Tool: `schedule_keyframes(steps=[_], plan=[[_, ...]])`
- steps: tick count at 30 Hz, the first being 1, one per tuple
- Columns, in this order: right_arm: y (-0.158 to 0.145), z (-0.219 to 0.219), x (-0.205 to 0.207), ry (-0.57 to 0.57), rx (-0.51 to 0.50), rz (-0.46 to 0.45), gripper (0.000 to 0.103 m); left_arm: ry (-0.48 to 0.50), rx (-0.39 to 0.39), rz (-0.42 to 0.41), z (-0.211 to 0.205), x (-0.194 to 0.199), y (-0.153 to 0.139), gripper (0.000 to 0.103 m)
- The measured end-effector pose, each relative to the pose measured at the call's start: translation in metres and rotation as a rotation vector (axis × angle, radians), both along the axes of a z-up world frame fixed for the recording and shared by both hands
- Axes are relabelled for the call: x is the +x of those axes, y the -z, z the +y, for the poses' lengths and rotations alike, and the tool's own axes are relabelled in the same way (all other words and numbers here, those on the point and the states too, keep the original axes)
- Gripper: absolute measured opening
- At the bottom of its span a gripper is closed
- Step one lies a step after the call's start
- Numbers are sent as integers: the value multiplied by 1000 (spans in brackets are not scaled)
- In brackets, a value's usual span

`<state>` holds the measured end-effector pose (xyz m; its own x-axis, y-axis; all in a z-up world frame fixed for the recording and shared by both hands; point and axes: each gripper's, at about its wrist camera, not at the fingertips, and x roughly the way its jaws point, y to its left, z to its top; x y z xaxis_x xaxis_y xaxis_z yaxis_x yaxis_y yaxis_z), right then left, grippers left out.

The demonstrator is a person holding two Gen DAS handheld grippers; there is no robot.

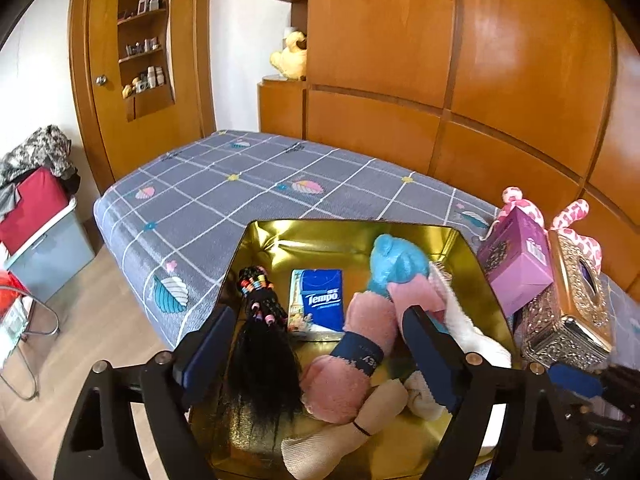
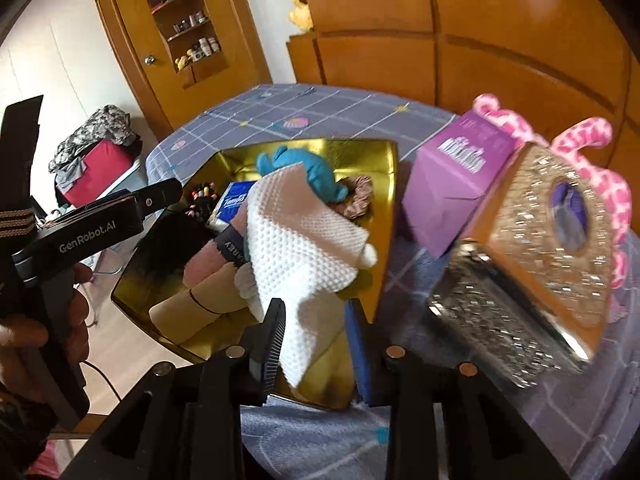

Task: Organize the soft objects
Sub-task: 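Lower the white paper towel into the gold tray and open the right tool, then grasp the red Santa sock with the left tool while the right moves toward the white block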

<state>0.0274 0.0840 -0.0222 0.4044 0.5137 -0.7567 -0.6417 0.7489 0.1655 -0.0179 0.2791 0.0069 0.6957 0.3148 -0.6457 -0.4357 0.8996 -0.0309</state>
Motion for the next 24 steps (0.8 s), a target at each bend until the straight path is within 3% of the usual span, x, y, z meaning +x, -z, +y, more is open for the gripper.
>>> schedule_keyframes(steps=[6, 16, 24], plan=[[-15, -23, -2, 63, 10, -61, 30, 69, 46, -8, -24, -1, -4, 89], [-23, -95, 13, 250, 41, -56, 30, 221, 99, -19, -67, -5, -8, 93], [-25, -189, 23, 459, 52, -39, 30, 485, 103, -63, -123, -13, -16, 97]])
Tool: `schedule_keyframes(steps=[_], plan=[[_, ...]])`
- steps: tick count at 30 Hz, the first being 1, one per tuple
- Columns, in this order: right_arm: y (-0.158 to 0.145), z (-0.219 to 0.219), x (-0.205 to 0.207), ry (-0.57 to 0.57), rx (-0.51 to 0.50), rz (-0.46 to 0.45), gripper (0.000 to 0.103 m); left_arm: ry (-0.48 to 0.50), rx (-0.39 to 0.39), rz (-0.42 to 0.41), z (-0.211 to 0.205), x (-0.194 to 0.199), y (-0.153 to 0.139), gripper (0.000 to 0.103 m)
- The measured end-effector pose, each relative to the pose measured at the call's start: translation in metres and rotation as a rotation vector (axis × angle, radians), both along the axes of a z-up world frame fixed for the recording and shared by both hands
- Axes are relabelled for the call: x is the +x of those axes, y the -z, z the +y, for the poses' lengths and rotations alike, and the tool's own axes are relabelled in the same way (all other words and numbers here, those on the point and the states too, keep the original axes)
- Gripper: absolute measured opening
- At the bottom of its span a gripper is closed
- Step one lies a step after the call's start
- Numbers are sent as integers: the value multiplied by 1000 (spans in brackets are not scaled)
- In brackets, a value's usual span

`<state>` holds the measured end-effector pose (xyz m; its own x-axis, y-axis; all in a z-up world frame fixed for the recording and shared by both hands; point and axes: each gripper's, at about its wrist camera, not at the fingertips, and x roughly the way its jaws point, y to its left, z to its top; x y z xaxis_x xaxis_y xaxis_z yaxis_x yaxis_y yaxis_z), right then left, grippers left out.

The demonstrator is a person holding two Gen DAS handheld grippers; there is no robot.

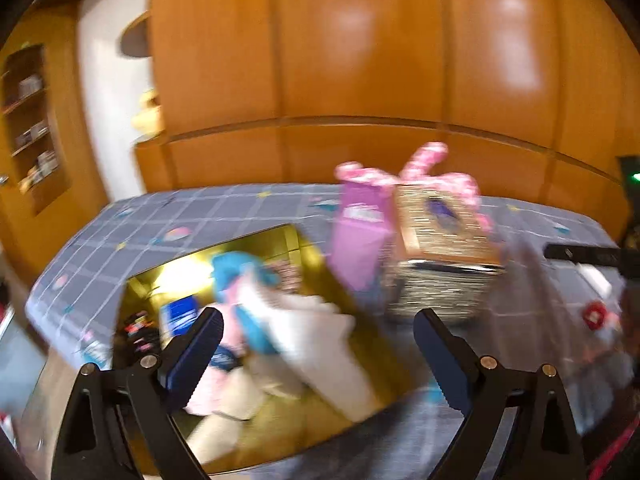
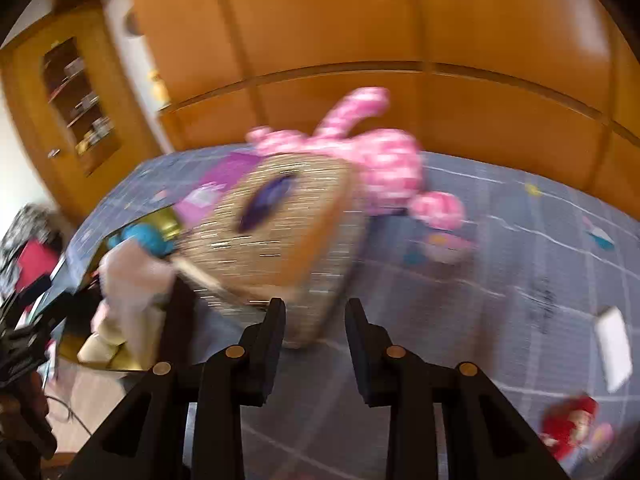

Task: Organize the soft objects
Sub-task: 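Grasp the red Santa sock with the left tool while the right moves toward the white block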

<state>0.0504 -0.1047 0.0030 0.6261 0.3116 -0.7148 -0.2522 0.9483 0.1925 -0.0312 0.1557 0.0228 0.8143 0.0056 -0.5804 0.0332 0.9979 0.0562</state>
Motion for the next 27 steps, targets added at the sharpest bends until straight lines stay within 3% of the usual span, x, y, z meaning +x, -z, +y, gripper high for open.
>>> schedule_keyframes(steps=[5, 12, 16, 23, 27], plan=[[-4, -81, -4, 195, 48, 19, 30, 176, 5, 8, -48, 6, -3, 97], [-18, -182, -35, 454, 74, -7, 32, 360, -3, 124, -120, 33, 18, 96], [-18, -227, -52, 570, 86, 1, 35, 455, 23, 148, -163, 45, 28, 96], [-7, -269, -75, 654, 123, 41, 35, 678, -5, 176, -255, 60, 37, 96], [-6, -282, -81, 680, 138, 49, 35, 816, -22, 259, -318, 69, 53, 96]])
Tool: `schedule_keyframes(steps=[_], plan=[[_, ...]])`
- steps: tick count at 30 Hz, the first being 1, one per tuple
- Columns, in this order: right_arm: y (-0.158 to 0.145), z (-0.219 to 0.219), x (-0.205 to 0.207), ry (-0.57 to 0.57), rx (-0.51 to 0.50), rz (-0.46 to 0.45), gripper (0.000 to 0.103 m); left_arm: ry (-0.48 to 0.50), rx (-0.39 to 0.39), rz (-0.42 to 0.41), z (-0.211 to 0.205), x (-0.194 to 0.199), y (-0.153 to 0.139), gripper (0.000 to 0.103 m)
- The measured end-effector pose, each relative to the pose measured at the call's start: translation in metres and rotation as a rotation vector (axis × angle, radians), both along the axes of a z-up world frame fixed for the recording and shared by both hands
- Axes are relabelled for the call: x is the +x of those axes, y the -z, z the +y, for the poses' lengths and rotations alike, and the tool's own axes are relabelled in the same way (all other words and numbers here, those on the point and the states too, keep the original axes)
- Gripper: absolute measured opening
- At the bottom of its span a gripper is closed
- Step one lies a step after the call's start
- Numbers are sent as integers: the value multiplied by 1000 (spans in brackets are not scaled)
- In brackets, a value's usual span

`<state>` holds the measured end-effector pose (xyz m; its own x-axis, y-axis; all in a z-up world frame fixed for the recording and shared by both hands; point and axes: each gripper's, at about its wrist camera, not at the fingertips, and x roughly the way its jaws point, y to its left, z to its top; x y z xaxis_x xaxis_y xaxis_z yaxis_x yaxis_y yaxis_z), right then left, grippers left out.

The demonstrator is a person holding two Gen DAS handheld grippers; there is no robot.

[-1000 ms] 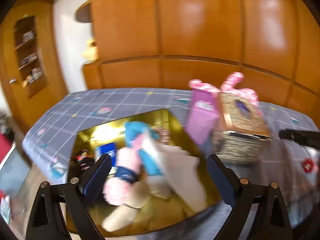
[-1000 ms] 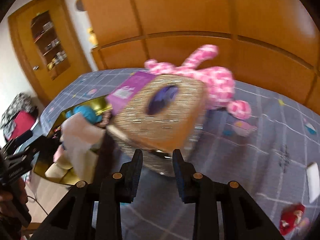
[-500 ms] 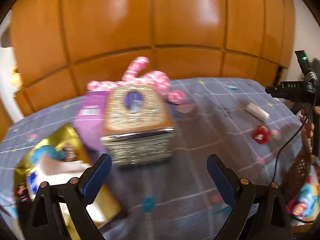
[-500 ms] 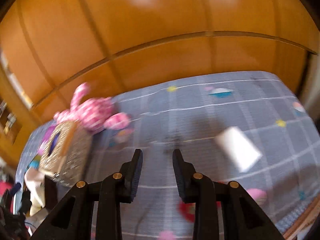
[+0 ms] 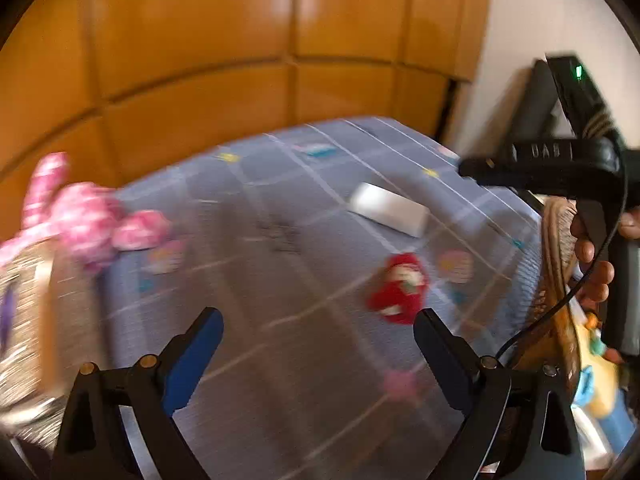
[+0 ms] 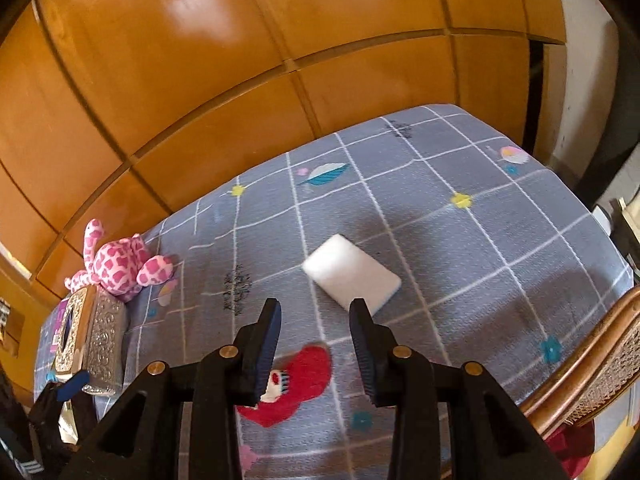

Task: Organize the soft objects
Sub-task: 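Grasp the red Santa sock with the left tool while the right moves toward the white block, then grasp the white rectangular block with the right tool while the left holds the red sock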

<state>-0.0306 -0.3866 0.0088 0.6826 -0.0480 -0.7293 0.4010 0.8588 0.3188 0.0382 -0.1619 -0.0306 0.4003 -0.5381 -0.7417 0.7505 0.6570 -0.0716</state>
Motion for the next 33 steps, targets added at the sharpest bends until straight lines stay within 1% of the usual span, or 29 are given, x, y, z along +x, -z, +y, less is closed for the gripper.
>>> schedule_keyframes(steps=[5, 8, 9, 10, 13, 14, 15, 16, 17, 18, 19, 20, 22, 23, 25, 26, 28, 31, 32, 33], plan=[[0, -16, -1, 24, 10, 3, 35, 79, 46, 35, -53, 4, 22, 96], [1, -25, -2, 30, 27, 6, 35, 104, 56, 50, -74, 6, 32, 91], [1, -28, -2, 30, 31, 8, 35, 109, 69, 49, -83, 8, 35, 85], [2, -31, -1, 30, 31, 15, 35, 113, 83, 54, -90, 10, 40, 77], [6, -38, 4, 28, 32, 34, 35, 109, 130, 94, -105, 19, 62, 62], [7, -40, 7, 25, 35, 40, 35, 110, 135, 117, -107, 21, 68, 59], [8, -42, 9, 20, 39, 43, 35, 115, 121, 143, -105, 22, 71, 52], [8, -43, 13, 12, 43, 46, 35, 119, 95, 149, -102, 21, 69, 34], [9, -44, 17, 4, 45, 52, 35, 127, 77, 167, -98, 20, 66, 29], [9, -44, 22, -5, 45, 61, 35, 124, 63, 171, -93, 20, 63, 27], [10, -44, 27, -16, 41, 69, 35, 117, 48, 158, -86, 18, 57, 25], [11, -44, 34, -30, 37, 81, 35, 116, 22, 142, -76, 17, 51, 25], [16, -44, 48, -66, 40, 109, 36, 108, 2, 134, -59, 15, 44, 25], [20, -43, 57, -92, 50, 130, 40, 94, -1, 124, -50, 15, 42, 25], [28, -41, 73, -141, 55, 163, 43, 43, -11, 120, -26, 17, 40, 25], [32, -38, 82, -166, 45, 196, 46, 17, -17, 120, -14, 18, 40, 25], [40, -32, 97, -213, 14, 259, 48, -45, -26, 109, 13, 20, 40, 25], [49, -22, 116, -273, -68, 342, 49, -133, -36, 111, 51, 21, 43, 25], [54, -19, 123, -297, -88, 379, 52, -158, -38, 105, 60, 20, 44, 25], [59, -16, 128, -305, -109, 411, 58, -189, -32, 97, 69, 20, 46, 26]])
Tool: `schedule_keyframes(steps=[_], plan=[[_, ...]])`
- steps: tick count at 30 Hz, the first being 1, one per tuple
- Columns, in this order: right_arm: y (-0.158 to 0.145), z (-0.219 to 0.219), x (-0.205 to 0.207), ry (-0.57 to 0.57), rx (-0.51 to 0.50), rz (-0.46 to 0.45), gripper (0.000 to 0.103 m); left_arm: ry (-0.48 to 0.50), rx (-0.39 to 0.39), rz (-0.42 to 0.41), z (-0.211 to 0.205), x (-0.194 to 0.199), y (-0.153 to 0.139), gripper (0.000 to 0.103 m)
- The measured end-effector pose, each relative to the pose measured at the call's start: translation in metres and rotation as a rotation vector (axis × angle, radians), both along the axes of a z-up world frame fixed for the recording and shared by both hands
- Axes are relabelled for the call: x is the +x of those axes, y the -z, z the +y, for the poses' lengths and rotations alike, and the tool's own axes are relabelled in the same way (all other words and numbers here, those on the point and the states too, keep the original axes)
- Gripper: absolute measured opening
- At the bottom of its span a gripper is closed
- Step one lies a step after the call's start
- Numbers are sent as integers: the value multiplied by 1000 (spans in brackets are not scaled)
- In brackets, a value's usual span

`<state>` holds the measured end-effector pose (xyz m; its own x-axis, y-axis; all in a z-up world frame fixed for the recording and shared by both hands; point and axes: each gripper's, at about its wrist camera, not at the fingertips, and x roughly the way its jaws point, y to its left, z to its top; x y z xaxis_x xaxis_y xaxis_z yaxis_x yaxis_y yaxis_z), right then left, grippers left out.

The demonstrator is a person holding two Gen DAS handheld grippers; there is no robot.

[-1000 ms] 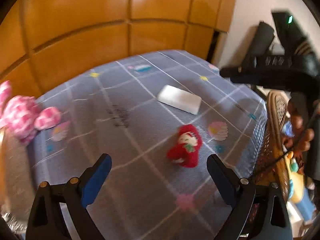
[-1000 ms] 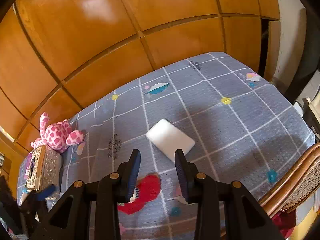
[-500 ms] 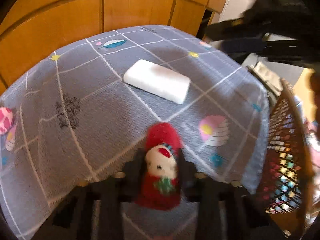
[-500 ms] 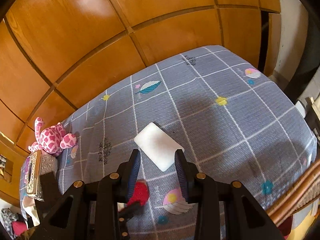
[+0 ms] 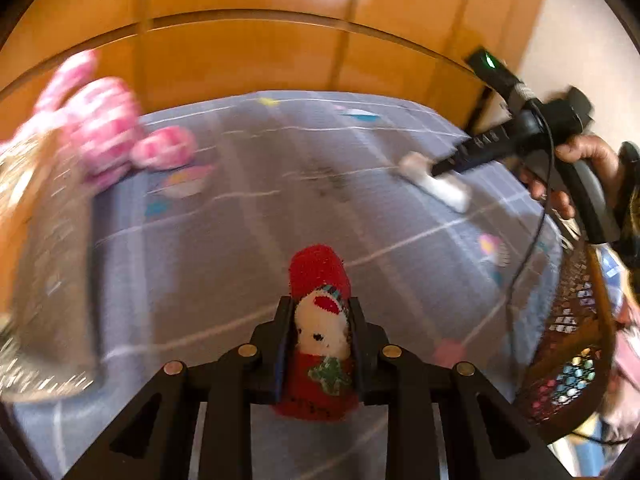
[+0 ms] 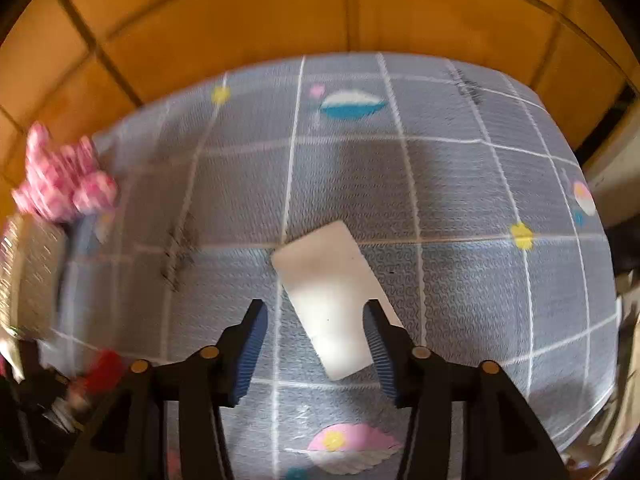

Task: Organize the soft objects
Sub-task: 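Grasp the white rectangular block with the right tool while the left holds the red sock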

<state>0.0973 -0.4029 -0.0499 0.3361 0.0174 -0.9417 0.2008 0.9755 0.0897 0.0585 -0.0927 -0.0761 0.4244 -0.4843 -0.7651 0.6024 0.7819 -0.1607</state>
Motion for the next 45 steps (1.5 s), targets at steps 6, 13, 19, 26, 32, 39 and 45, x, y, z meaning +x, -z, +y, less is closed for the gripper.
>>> schedule_keyframes(steps=[6, 13, 19, 26, 32, 39, 45], plan=[[26, 8, 20, -43, -105, 135, 64, -75, 9, -9, 27, 2, 22, 29], [31, 12, 21, 4, -207, 141, 51, -99, 10, -39, 24, -3, 30, 34], [7, 42, 10, -23, -177, 31, 30, -104, 6, -31, 24, -4, 28, 34], [8, 112, 15, -204, -29, 21, 40, -111, 13, -48, 20, -6, 27, 34], [10, 128, 11, -265, 14, 10, 47, -114, 3, -49, 23, -8, 26, 34], [19, 127, 16, -334, -181, 56, 58, -118, 7, -59, 23, -9, 25, 34], [25, 116, 22, -312, -122, 65, 62, -118, 10, -69, 22, -11, 24, 34]])
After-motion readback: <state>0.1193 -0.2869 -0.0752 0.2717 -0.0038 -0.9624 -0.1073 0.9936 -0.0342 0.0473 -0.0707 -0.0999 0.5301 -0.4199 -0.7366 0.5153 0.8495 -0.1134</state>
